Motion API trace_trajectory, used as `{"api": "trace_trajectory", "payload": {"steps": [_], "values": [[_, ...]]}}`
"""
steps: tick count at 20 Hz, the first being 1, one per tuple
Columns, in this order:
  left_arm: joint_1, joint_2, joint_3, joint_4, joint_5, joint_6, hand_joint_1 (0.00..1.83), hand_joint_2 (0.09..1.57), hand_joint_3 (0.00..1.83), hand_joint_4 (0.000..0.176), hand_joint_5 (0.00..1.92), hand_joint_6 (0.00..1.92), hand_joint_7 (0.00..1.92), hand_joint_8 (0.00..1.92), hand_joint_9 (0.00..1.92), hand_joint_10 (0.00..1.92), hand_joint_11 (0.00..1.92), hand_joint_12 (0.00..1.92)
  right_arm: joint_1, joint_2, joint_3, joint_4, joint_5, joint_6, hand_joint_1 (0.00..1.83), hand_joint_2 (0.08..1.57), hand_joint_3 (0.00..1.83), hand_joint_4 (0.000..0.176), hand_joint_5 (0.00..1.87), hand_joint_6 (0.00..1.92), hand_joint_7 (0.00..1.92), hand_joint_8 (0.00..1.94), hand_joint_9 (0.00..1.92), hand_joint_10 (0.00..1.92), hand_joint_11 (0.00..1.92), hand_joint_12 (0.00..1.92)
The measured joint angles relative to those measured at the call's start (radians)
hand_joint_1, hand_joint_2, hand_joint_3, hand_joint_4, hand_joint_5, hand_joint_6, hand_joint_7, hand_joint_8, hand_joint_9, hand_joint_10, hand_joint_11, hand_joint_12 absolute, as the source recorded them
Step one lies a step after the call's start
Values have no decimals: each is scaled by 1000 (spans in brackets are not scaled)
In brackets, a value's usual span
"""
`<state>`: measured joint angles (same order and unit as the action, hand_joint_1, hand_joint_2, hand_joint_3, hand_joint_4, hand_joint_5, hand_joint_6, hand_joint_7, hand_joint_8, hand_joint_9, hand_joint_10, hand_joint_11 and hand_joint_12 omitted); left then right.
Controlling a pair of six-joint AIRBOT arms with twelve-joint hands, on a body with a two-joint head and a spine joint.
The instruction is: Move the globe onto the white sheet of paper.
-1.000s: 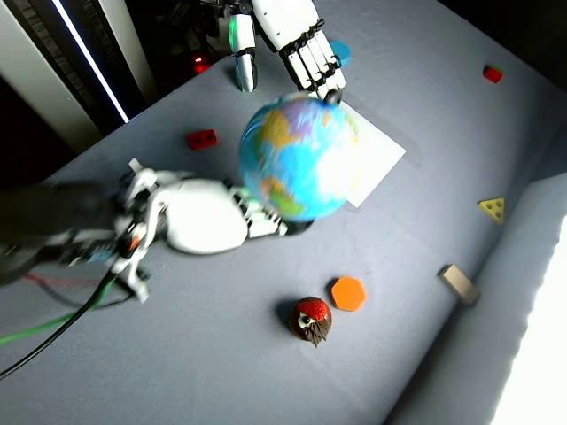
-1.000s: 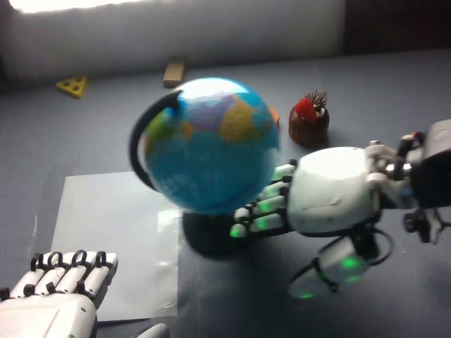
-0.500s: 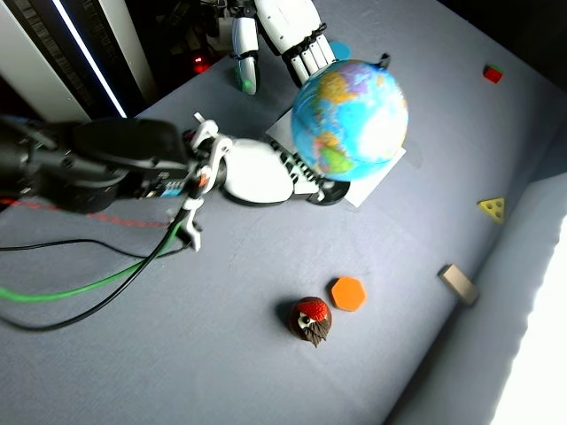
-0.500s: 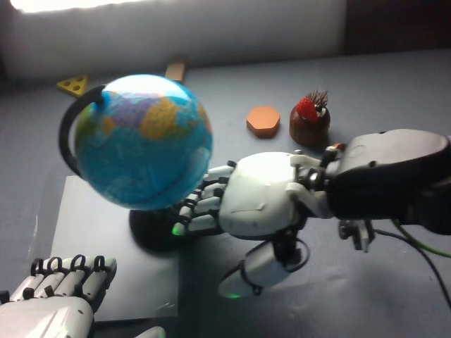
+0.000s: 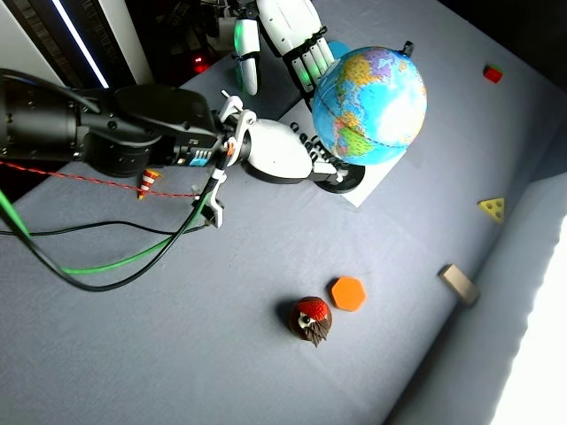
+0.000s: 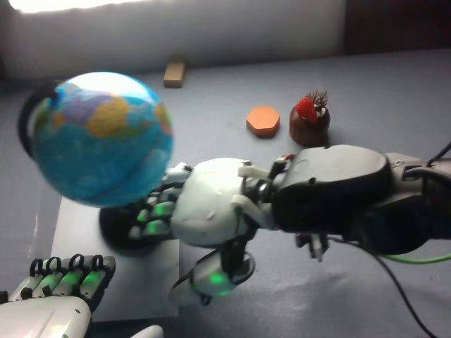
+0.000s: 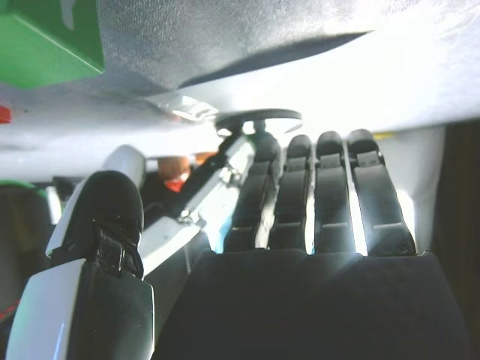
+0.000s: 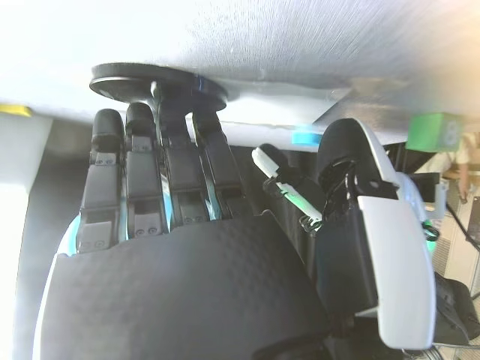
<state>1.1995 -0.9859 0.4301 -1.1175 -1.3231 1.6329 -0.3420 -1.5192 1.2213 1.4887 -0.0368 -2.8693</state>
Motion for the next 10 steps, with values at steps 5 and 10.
{"api": "trace_trajectory", "payload": {"steps": [5,10], "values": [[14,0,0,6,0,-15,0,1167,1,0,31,6,13,1,0,0,0,0,22,-16,-10,1,-4,4,0,1189,0,0,155,4,169,7,185,6,0,318],[17,6,7,9,-1,-23,0,1166,1,0,28,4,13,1,0,0,0,0,1,33,-10,1,6,12,0,1188,0,0,163,7,173,7,186,6,0,315]]}}
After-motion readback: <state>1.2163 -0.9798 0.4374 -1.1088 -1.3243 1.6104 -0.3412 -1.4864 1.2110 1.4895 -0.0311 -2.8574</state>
